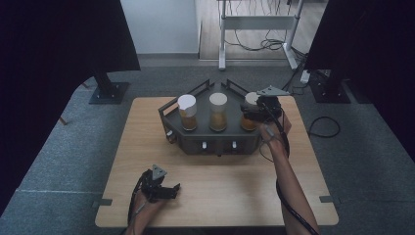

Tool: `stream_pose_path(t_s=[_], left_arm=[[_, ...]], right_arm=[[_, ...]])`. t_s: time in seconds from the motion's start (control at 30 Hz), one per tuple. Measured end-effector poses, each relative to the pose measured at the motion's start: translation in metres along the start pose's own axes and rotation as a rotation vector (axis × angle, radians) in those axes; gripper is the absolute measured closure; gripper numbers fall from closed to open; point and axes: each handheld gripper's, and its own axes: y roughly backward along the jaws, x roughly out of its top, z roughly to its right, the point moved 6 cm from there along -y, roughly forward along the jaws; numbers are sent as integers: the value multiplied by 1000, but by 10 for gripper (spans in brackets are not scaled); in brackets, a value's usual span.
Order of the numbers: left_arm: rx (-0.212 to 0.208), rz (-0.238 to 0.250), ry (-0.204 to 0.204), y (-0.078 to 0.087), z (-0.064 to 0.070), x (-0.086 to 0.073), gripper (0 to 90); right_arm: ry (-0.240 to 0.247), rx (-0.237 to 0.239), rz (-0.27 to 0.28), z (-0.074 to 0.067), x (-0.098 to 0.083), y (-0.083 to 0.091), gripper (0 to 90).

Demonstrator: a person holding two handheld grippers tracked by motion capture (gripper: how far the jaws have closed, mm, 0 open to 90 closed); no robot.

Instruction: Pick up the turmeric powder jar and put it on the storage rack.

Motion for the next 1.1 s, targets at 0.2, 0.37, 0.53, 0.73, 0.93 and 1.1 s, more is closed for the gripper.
stream_pose_path(t_s=[0.2, 0.37, 0.53, 0.73, 0.93, 1.1], left_arm=[[0, 0, 0, 0, 0, 0, 24], [0, 0, 0, 0, 0, 0, 24], [1, 0, 1, 0, 0, 0, 24], [1, 2, 2, 0, 0, 0, 24], [1, 2, 3, 0, 0, 0, 24], [1, 2, 3, 0, 1, 0, 24]], right_arm=[[-6, 0, 16, 1, -3, 1, 106], [-1, -11, 24, 2, -3, 4, 84], [17, -15, 28, 0, -2, 8, 75], [31, -12, 46, -3, -1, 14, 69], [43, -3, 53, -5, 1, 21, 62], [45, -1, 55, -4, 1, 26, 51]])
